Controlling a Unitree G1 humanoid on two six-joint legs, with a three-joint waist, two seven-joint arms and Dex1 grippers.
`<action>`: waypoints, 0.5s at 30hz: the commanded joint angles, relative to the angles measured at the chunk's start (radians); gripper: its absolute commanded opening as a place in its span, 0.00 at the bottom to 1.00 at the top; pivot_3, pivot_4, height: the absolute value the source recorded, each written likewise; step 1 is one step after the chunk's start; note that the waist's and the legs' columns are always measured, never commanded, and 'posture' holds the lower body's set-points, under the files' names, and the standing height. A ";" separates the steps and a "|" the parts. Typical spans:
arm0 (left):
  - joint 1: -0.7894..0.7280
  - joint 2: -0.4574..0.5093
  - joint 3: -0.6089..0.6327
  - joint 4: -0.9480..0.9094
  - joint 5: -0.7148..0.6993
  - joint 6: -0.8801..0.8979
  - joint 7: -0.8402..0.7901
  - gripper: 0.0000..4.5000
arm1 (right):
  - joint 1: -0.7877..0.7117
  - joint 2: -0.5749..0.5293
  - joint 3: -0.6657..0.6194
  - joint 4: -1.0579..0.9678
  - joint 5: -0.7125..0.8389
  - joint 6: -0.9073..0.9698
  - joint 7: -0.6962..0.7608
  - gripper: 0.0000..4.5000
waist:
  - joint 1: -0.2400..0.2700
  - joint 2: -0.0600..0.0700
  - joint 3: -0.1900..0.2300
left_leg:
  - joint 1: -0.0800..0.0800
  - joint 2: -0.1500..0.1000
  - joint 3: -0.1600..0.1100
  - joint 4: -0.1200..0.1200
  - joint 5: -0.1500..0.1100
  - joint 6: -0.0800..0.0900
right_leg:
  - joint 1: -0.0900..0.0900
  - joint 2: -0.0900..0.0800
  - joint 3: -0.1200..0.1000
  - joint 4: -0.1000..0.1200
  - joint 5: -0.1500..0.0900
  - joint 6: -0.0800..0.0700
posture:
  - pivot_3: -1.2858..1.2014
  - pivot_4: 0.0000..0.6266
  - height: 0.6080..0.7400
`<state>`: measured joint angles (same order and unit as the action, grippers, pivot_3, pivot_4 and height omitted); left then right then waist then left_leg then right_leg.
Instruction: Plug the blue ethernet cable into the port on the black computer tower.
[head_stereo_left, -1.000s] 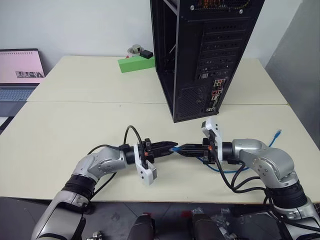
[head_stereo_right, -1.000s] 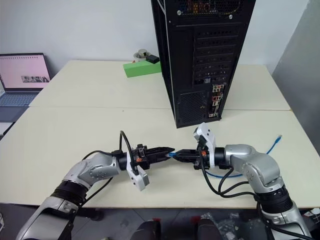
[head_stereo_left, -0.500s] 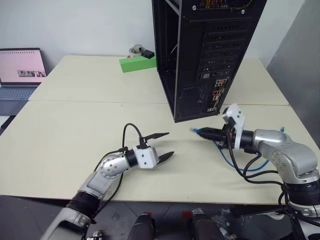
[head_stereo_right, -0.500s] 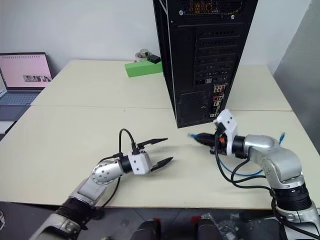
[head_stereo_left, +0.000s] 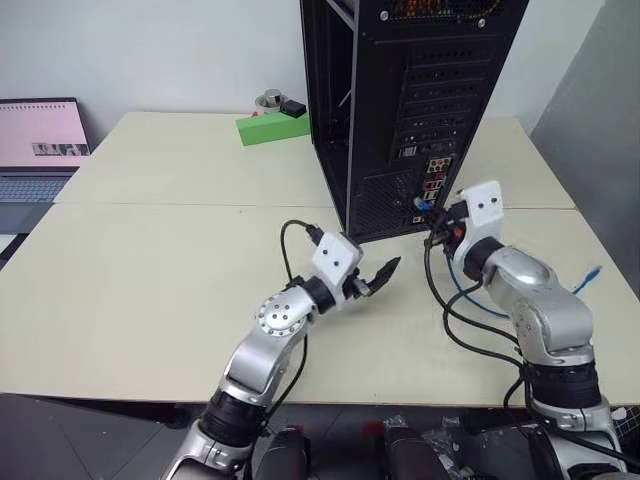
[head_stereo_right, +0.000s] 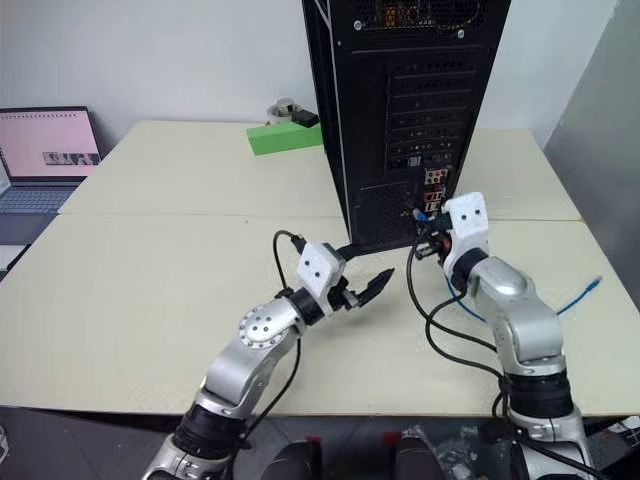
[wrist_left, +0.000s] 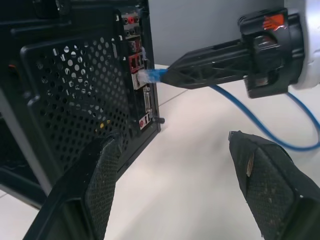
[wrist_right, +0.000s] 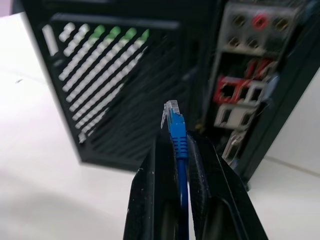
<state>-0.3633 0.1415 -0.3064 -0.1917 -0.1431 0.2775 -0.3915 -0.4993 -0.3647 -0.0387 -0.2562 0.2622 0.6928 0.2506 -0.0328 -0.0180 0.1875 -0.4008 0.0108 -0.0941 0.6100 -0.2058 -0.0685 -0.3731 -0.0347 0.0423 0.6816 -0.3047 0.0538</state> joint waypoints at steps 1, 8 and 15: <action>-0.025 -0.041 -0.001 -0.017 0.033 0.041 0.051 0.80 | -0.043 0.011 -0.035 0.025 -0.037 -0.051 -0.047 0.00 | 0.000 0.000 0.000 | 0.000 0.000 0.000 0.000 0.000 0.000 | 0.000 0.000 0.000 0.000 0.000 0.000 | 0.52 0.24 1.00; -0.043 -0.085 -0.014 -0.018 0.078 0.065 0.091 0.80 | -0.079 0.028 -0.028 0.089 -0.069 -0.086 -0.063 0.00 | 0.000 0.000 0.000 | 0.000 0.000 0.001 0.000 0.000 0.000 | 0.000 0.000 0.001 0.000 0.000 0.000 | 0.52 0.24 1.00; -0.049 -0.083 0.001 -0.014 0.091 0.064 0.092 0.80 | -0.090 0.041 -0.020 0.126 -0.088 -0.111 -0.053 0.00 | 0.000 0.000 0.000 | 0.000 0.000 0.001 0.000 0.000 0.000 | 0.000 0.000 0.001 0.000 0.000 0.000 | 0.52 0.24 1.00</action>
<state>-0.3938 0.0661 -0.3126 -0.1858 -0.0580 0.3461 -0.3015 -0.5646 -0.3264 -0.0513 -0.1142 0.1786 0.6104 0.1960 -0.0327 -0.0179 0.1875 -0.4010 0.0108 -0.0934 0.6100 -0.2058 -0.0685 -0.3733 -0.0348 0.0431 0.6815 -0.3046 0.0537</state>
